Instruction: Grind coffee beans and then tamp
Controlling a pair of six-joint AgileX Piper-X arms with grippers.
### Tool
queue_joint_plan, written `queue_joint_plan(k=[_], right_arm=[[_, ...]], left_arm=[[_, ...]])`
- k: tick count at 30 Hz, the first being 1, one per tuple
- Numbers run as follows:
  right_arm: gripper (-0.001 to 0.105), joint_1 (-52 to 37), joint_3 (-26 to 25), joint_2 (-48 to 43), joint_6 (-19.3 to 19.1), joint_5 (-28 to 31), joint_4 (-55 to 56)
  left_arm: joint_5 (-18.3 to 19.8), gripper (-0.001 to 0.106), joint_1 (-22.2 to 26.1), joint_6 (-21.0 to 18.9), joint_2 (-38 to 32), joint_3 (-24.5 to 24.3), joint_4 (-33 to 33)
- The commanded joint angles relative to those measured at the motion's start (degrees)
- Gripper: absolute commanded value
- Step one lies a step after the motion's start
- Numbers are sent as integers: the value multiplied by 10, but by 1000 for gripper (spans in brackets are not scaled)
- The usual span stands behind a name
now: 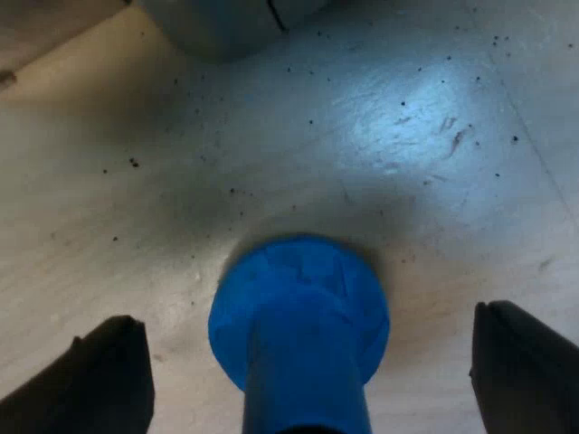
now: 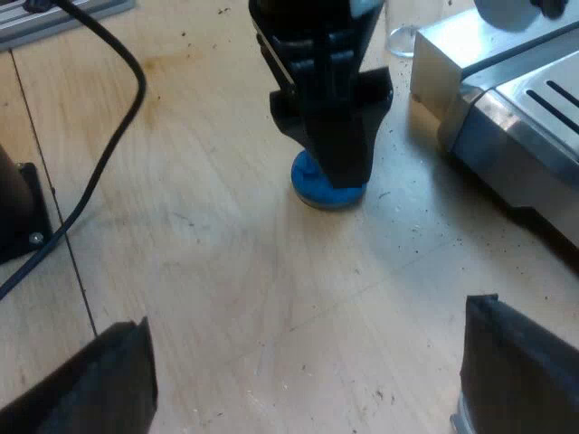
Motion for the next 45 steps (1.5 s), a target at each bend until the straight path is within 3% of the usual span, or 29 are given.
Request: queue_joint_plan(k=[1,6,8,11,16,23,30,35,42,45], right_arm=[[70,-1,-1,-1,-2,0,-5],[70,-1,-1,-1,-2,0,-5],[70,-1,-1,-1,-2,0,-5],[70,-1,-1,-1,-2,0,-5],[70,-1,-1,-1,-2,0,-5],[70,-1,-1,-1,-2,0,-5],[70,-1,-1,-1,-2,0,-5],[70,-1,-1,-1,-2,0,-5],[70,-1,2,-2,2,118,15],[70,-2,20,-2,17,123,0]], left_arm=[[-3,74,1,-6,22,-2,-2],[2,73,1,-6,46,-2,0],[2,68,1,-6,50,-2,0],[2,50,1,-8,50,-2,2],[2,0,1,6,50,-2,29],[2,1,1,13,-6,-2,46],[17,1,1,13,-165,-2,70],[79,1,1,12,-267,-2,85],[96,1,1,12,-343,-2,133],[120,1,-1,5,-348,-4,133]])
